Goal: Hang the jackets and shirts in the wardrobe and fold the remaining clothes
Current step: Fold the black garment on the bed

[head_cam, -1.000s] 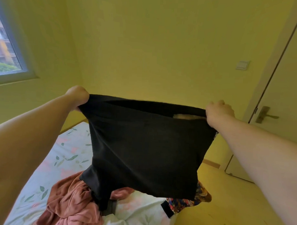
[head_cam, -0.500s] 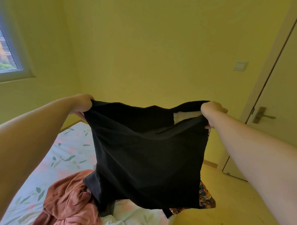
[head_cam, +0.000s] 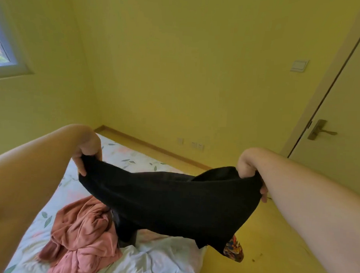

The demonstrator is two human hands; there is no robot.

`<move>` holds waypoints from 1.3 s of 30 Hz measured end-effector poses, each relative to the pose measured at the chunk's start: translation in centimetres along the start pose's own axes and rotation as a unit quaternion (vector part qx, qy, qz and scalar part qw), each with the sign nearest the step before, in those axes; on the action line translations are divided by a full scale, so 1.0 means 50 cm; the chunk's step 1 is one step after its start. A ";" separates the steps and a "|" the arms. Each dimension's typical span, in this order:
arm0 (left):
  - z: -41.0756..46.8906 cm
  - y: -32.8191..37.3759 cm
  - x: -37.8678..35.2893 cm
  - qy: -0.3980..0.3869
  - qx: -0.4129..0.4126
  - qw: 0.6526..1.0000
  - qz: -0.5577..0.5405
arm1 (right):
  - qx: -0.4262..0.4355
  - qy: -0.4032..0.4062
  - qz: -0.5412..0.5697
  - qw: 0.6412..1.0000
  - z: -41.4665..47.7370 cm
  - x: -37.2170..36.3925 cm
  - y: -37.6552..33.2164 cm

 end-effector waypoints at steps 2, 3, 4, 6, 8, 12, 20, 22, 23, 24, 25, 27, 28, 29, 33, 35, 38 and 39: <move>0.009 -0.017 -0.050 -0.048 0.063 0.993 0.086 | -0.018 -0.019 -0.039 0.999 0.025 -0.005 -0.010; 0.013 -0.018 -0.066 -0.056 0.085 0.987 0.121 | -0.022 -0.019 -0.054 0.998 0.042 -0.006 -0.015; 0.015 -0.016 -0.076 -0.049 0.101 0.981 0.158 | -0.023 -0.019 -0.071 0.997 0.063 -0.006 -0.020; 0.028 -0.003 -0.096 -0.039 0.123 0.974 0.189 | -0.016 -0.015 -0.102 0.995 0.108 0.000 -0.031; 0.047 0.001 -0.117 -0.028 0.145 0.968 0.202 | 0.002 -0.010 -0.121 0.993 0.151 0.010 -0.046; 0.119 -0.005 -0.144 -0.036 0.143 0.977 0.151 | 0.039 0.004 -0.121 0.992 0.224 0.038 -0.065; 0.125 0.115 0.061 0.205 -0.056 0.974 -0.073 | 0.127 0.276 0.148 0.941 0.232 0.254 -0.034; 0.047 0.123 0.180 0.301 -0.087 0.937 -0.157 | 0.144 0.370 0.253 0.882 0.174 0.330 -0.008; 0.000 0.115 0.236 0.346 -0.095 0.909 -0.212 | 0.152 0.424 0.302 0.840 0.134 0.366 0.007; -0.050 0.098 0.285 0.382 -0.105 0.878 -0.269 | 0.154 0.475 0.332 0.800 0.089 0.399 0.020; -0.108 0.077 0.324 0.404 -0.113 0.850 -0.319 | 0.155 0.521 0.350 0.763 0.038 0.427 0.031; -0.201 0.047 0.386 0.449 -0.131 0.808 -0.357 | 0.168 0.584 0.372 0.701 -0.054 0.466 0.042; -0.254 0.023 0.413 0.474 -0.146 0.790 -0.361 | 0.182 0.604 0.386 0.673 -0.104 0.472 0.038; -0.309 -0.003 0.437 0.501 -0.159 0.772 -0.359 | 0.199 0.623 0.395 0.645 -0.152 0.472 0.031; -0.480 -0.152 0.485 0.564 -0.202 0.699 -0.389 | 0.253 0.698 0.380 0.551 -0.317 0.420 -0.021; -0.528 -0.245 0.477 0.577 -0.220 0.671 -0.410 | 0.279 0.735 0.353 0.507 -0.376 0.368 -0.064; -0.533 -0.396 0.420 0.574 -0.202 0.668 -0.429 | 0.305 0.741 0.322 0.504 -0.399 0.288 -0.148; -0.515 -0.451 0.388 0.566 -0.186 0.674 -0.438 | 0.313 0.729 0.318 0.519 -0.390 0.261 -0.183</move>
Point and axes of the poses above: each hand's wrist, its own z-axis towards the middle knuckle, its own x-axis out of the back of the hand, y = z × x, the point moved 9 cm from there along z, towards the middle knuckle, and after that the axes turned 10 degrees about x, right-handed, at the moved point
